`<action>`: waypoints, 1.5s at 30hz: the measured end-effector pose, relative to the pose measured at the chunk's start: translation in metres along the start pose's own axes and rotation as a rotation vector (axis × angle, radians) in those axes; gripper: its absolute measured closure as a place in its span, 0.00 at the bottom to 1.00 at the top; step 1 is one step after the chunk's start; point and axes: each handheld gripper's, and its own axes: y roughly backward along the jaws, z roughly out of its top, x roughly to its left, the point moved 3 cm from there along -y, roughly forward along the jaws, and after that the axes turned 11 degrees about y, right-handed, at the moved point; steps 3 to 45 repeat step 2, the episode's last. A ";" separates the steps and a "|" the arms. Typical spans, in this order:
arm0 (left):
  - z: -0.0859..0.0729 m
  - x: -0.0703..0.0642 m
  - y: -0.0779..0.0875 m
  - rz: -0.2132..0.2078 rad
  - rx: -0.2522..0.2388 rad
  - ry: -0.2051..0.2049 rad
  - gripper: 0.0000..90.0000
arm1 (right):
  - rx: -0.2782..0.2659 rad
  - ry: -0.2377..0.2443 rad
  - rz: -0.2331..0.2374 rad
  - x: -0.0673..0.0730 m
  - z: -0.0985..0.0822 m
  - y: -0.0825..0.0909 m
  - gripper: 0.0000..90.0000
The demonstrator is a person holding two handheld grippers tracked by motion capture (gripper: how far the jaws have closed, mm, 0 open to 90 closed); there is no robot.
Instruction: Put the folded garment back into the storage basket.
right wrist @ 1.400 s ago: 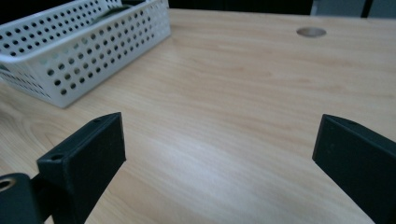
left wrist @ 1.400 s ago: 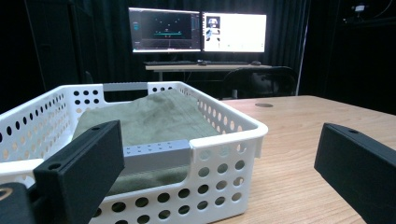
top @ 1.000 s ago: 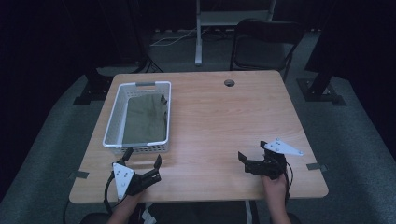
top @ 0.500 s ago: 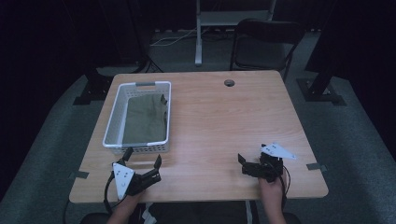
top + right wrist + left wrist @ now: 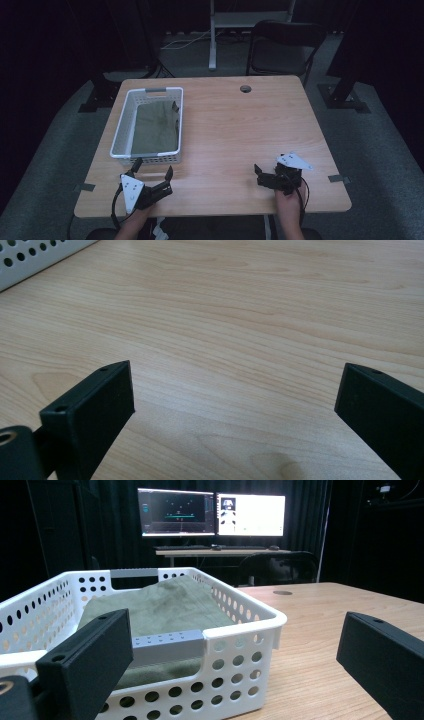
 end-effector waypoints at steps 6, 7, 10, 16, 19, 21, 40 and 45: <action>0.000 0.000 0.000 0.000 -0.002 0.001 0.03 | 0.002 0.007 -0.005 0.000 0.000 0.000 0.03; 0.000 0.000 0.000 0.000 -0.002 0.001 0.03 | 0.002 0.007 -0.005 0.000 0.000 0.000 0.03; 0.000 0.000 0.000 0.000 -0.002 0.001 0.03 | 0.002 0.007 -0.005 0.000 0.000 0.000 0.03; 0.000 0.000 0.000 0.000 -0.002 0.001 0.03 | 0.002 0.007 -0.005 0.000 0.000 0.000 0.03; 0.000 0.000 0.000 0.000 -0.002 0.001 0.03 | 0.002 0.007 -0.005 0.000 0.000 0.000 0.03; 0.000 0.000 0.000 0.000 -0.002 0.001 0.03 | 0.002 0.007 -0.005 0.000 0.000 0.000 0.03; 0.000 0.000 0.000 0.000 -0.002 0.001 0.03 | 0.002 0.007 -0.005 0.000 0.000 0.000 0.03; 0.000 0.000 0.000 0.000 -0.002 0.001 0.03 | 0.002 0.007 -0.005 0.000 0.000 0.000 0.03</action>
